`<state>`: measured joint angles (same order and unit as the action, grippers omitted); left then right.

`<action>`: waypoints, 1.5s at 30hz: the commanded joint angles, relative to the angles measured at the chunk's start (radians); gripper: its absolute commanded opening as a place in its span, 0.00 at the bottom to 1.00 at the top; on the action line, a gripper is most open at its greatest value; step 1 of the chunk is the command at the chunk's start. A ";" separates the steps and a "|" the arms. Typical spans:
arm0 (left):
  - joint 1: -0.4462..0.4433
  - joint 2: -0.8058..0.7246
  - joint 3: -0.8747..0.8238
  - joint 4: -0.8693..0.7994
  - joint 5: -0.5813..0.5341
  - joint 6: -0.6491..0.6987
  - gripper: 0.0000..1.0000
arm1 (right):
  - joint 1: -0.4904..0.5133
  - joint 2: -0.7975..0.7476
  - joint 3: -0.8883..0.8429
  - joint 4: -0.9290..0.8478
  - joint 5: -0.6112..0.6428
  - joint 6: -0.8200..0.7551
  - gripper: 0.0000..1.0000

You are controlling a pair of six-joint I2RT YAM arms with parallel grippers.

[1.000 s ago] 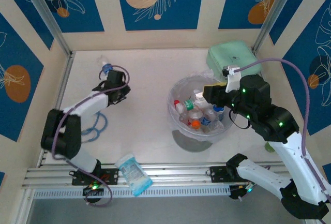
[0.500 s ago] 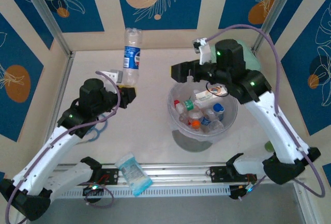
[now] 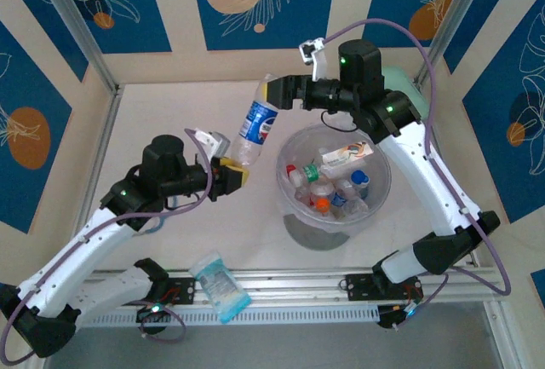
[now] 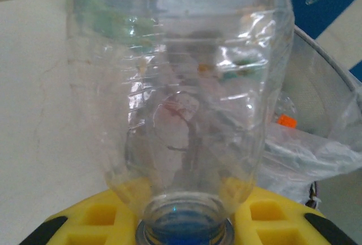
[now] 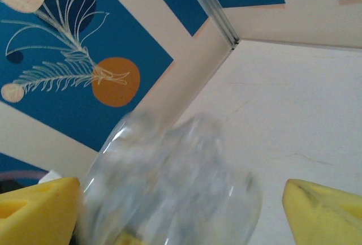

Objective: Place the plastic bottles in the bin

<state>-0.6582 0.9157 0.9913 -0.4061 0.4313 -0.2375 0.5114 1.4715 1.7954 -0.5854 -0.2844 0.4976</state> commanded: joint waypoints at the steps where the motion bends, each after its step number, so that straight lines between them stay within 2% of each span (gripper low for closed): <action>1: -0.023 0.010 0.029 -0.001 0.052 0.059 0.00 | -0.030 0.009 0.027 0.034 -0.064 0.050 0.84; 6: -0.031 0.027 0.032 0.008 0.036 0.073 0.00 | -0.044 -0.020 0.000 0.038 -0.074 0.043 0.49; 9: -0.034 0.034 0.031 0.022 0.028 0.076 0.00 | -0.054 -0.033 0.002 0.035 -0.080 0.039 0.31; 10: -0.033 0.035 0.030 0.027 0.019 0.076 0.05 | -0.056 -0.037 0.005 0.032 -0.083 0.037 0.27; 11: -0.034 0.034 0.028 0.031 0.013 0.075 0.13 | -0.059 -0.041 0.010 0.032 -0.087 0.035 0.25; 13: -0.033 0.028 0.024 0.042 0.001 0.072 0.37 | -0.065 -0.051 0.019 0.032 -0.089 0.029 0.24; 14: -0.033 0.023 0.019 0.052 -0.005 0.068 0.55 | -0.067 -0.057 0.025 0.030 -0.085 0.025 0.23; 15: -0.033 0.016 0.015 0.061 -0.014 0.062 0.69 | -0.072 -0.066 0.031 0.027 -0.084 0.019 0.21; 17: -0.034 0.000 0.006 0.081 -0.029 0.051 0.86 | -0.085 -0.089 0.044 0.018 -0.072 0.007 0.18; 20: -0.034 -0.013 0.007 0.096 -0.070 0.029 0.97 | -0.118 -0.144 0.054 0.002 -0.053 -0.010 0.16; 22: -0.034 -0.014 0.017 0.103 -0.105 0.009 0.99 | -0.147 -0.192 0.053 -0.016 -0.022 -0.026 0.15; 28: -0.033 0.065 0.117 0.107 -0.203 -0.068 0.98 | -0.236 -0.372 0.014 -0.109 0.150 -0.130 0.03; 33: -0.034 0.187 0.134 0.237 -0.233 -0.168 0.96 | -0.259 -0.478 -0.086 -0.129 0.291 -0.233 0.00; 39: -0.037 0.276 0.110 0.365 -0.227 -0.262 0.94 | -0.259 -0.475 -0.180 -0.119 0.332 -0.299 0.00; 45: -0.058 0.299 0.098 0.368 -0.251 -0.263 0.93 | -0.256 -0.420 -0.244 -0.058 0.321 -0.313 0.00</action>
<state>-0.6964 1.2133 1.0981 -0.0914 0.1993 -0.4789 0.2550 1.0504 1.5627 -0.6807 0.0242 0.2146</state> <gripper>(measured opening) 0.933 0.432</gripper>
